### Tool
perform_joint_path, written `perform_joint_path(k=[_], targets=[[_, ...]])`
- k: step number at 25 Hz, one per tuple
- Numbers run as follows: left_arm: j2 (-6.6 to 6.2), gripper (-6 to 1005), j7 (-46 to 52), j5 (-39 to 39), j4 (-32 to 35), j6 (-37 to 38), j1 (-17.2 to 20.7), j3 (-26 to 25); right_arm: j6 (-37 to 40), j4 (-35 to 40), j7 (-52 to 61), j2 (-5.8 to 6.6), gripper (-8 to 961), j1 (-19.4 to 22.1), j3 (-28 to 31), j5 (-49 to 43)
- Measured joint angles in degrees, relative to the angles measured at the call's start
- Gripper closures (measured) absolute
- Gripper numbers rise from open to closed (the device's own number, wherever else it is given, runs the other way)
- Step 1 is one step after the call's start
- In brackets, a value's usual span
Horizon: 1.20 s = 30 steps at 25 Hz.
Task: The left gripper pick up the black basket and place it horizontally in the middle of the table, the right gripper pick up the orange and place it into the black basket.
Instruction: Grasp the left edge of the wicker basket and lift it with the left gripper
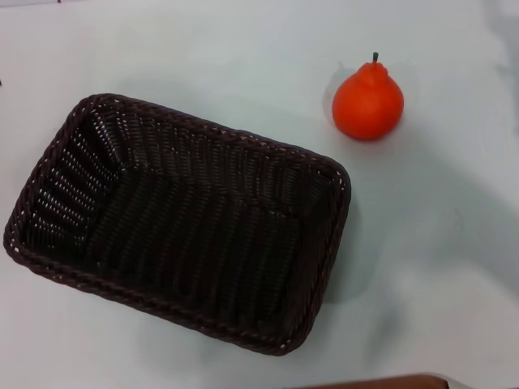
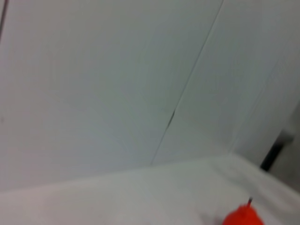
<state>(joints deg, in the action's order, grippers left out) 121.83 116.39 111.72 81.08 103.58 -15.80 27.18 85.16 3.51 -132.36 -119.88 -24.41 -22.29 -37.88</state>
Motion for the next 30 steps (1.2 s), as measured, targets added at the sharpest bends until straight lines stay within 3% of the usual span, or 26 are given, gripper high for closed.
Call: perform_joint_path(k=[4, 8, 10, 17, 30], targets=[[1.35, 240, 6.9, 7.4, 8.6, -0.6, -1.0, 4.3, -0.3, 0.0, 0.0, 0.00, 131, -0.4, 0.1, 0.0], [1.79, 238, 14.3, 16.1, 11.6, -0.7, -3.7, 9.5, -0.8, 0.0, 0.0, 0.00, 129, -0.6, 0.2, 0.0], [1.89, 238, 17.9, 21.4, 11.8, -1.0, -5.5, 12.7, -0.9, 0.0, 0.0, 0.00, 130, -0.7, 0.5, 0.0], [2.00, 239, 20.8, 27.3, 11.3, -3.7, -6.8, 18.6, -1.5, -0.1, 0.0, 0.00, 129, -0.7, 1.4, 0.0], [2.11, 241, 22.9, 30.8, 6.1, -5.7, -8.1, 21.7, -3.8, -0.1, 0.0, 0.07, 130, -1.1, 2.4, 0.0]])
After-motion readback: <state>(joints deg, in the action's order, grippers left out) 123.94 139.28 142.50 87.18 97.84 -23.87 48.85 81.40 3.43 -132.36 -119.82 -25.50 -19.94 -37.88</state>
